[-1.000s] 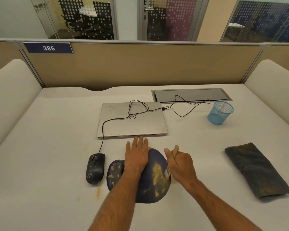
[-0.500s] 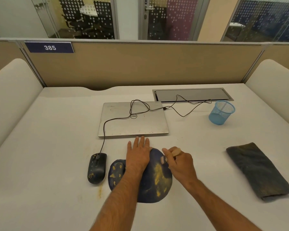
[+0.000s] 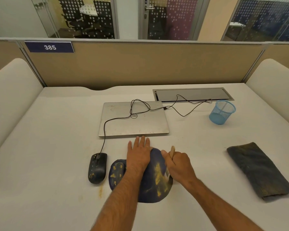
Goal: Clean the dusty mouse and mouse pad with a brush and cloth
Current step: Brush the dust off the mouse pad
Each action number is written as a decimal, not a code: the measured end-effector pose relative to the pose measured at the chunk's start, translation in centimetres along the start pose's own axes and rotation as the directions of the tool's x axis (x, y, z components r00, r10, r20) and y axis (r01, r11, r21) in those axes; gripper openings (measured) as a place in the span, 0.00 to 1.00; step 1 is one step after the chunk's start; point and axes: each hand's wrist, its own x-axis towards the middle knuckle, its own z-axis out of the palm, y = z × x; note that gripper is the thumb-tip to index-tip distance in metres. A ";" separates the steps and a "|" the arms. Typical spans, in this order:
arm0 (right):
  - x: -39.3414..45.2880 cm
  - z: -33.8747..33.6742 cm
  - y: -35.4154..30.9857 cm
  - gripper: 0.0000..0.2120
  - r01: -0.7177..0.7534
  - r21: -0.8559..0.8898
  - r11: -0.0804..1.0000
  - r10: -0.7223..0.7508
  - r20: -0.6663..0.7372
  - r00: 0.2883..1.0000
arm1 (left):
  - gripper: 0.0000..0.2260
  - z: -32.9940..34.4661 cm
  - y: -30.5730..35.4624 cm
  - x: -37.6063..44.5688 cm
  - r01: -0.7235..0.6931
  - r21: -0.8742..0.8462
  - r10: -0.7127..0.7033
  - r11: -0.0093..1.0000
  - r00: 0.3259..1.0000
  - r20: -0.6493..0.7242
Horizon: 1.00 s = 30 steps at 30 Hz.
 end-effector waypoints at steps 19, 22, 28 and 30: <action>0.5 0.3 -0.2 0.24 0.061 0.010 0.998 -0.060 -0.029 0.998 | 0.26 -0.1 0.0 -0.3 -0.011 0.016 0.012 1.000 1.000 -0.007; 0.4 0.3 -0.2 0.27 -0.010 0.042 0.999 0.009 0.017 1.000 | 0.25 -0.3 0.0 -0.3 -0.009 0.015 0.009 1.000 1.000 -0.004; 0.7 0.4 -0.5 0.22 0.079 0.041 0.996 -0.074 -0.109 0.991 | 0.26 -0.4 0.1 -0.4 -0.009 0.006 0.009 1.000 1.000 -0.007; 0.7 0.6 -0.5 0.22 0.067 -0.023 0.997 -0.067 -0.007 0.998 | 0.26 -0.3 0.0 -0.5 -0.015 0.008 0.015 1.000 1.000 -0.010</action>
